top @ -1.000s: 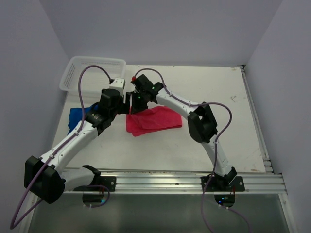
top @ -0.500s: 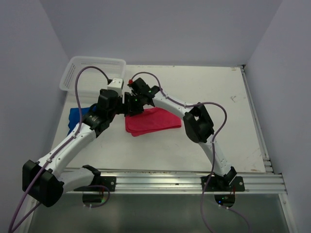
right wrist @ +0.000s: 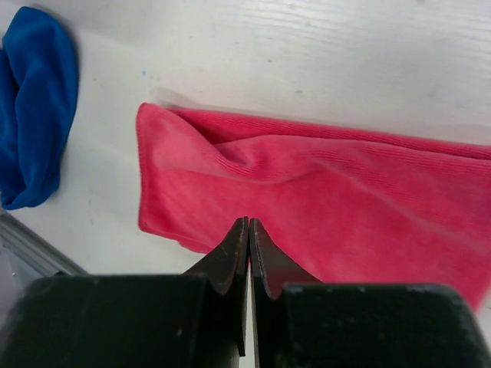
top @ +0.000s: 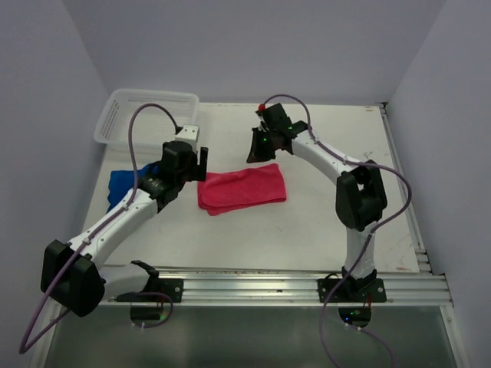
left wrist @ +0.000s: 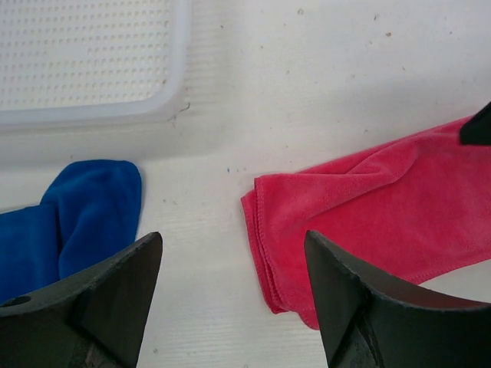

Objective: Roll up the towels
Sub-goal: Fold the towel, then roll the towel

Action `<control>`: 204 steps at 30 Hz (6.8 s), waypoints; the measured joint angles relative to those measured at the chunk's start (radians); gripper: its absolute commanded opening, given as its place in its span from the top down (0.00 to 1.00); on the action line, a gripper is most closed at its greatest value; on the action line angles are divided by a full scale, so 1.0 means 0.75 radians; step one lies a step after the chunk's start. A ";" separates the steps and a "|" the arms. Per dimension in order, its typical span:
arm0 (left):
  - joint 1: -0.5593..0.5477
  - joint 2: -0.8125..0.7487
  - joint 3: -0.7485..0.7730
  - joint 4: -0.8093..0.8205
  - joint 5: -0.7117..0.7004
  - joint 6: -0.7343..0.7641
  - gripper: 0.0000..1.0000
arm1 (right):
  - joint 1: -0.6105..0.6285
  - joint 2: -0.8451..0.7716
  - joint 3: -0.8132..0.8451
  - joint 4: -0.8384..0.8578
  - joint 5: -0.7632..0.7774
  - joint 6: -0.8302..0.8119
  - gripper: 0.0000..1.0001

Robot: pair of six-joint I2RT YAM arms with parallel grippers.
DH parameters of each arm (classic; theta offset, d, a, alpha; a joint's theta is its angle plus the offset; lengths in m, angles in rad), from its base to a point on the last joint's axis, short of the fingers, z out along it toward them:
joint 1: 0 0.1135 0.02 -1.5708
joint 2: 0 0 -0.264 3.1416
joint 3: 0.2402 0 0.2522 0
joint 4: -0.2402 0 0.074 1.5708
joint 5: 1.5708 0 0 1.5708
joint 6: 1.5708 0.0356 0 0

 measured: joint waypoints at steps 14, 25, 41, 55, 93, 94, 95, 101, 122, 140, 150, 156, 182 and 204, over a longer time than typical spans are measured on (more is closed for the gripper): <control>0.004 0.449 0.168 0.011 0.098 -0.195 0.22 | -0.155 -0.223 -0.510 0.020 0.073 -0.201 1.00; 0.104 0.583 0.219 0.091 0.154 -0.228 0.30 | -0.173 -0.143 -0.575 0.082 0.106 -0.266 1.00; 0.158 0.751 0.199 0.179 0.285 -0.286 0.48 | -0.174 -0.139 -0.576 0.092 0.105 -0.286 1.00; 0.158 0.807 0.157 0.180 0.275 -0.326 0.92 | -0.178 -0.135 -0.576 0.093 0.100 -0.287 1.00; 0.158 0.634 0.065 0.166 0.151 -0.342 0.58 | -0.200 -0.144 -0.575 0.098 -0.039 -0.327 0.76; 0.158 0.621 0.065 0.162 0.144 -0.341 0.58 | -0.200 -0.150 -0.575 0.095 -0.047 -0.326 0.75; 0.158 0.603 0.065 0.157 0.139 -0.341 0.57 | -0.200 -0.158 -0.573 0.091 -0.059 -0.327 0.75; 0.158 0.476 0.039 0.139 0.134 -0.344 0.55 | -0.202 -0.185 -0.461 0.054 -0.068 -0.326 0.86; -0.012 0.292 -0.386 0.207 0.302 -0.463 0.65 | -0.244 0.131 -0.171 0.065 0.015 -0.260 1.00; -0.027 0.209 -0.496 0.230 0.301 -0.546 1.00 | -0.244 0.155 -0.154 0.068 0.036 -0.223 1.00; -0.092 0.097 -0.587 0.250 0.294 -0.621 1.00 | -0.243 0.163 -0.143 0.068 0.035 -0.225 1.00; -0.098 0.054 -0.625 0.264 0.292 -0.653 0.94 | -0.243 0.163 -0.143 0.070 0.031 -0.226 0.99; -0.106 -0.033 -0.268 0.001 0.209 -0.582 0.01 | -0.371 -0.433 -0.485 0.133 -0.069 -0.232 0.57; -0.277 1.132 1.080 -0.302 0.296 -0.368 0.16 | -0.484 -0.394 -1.092 0.645 -0.290 0.031 0.55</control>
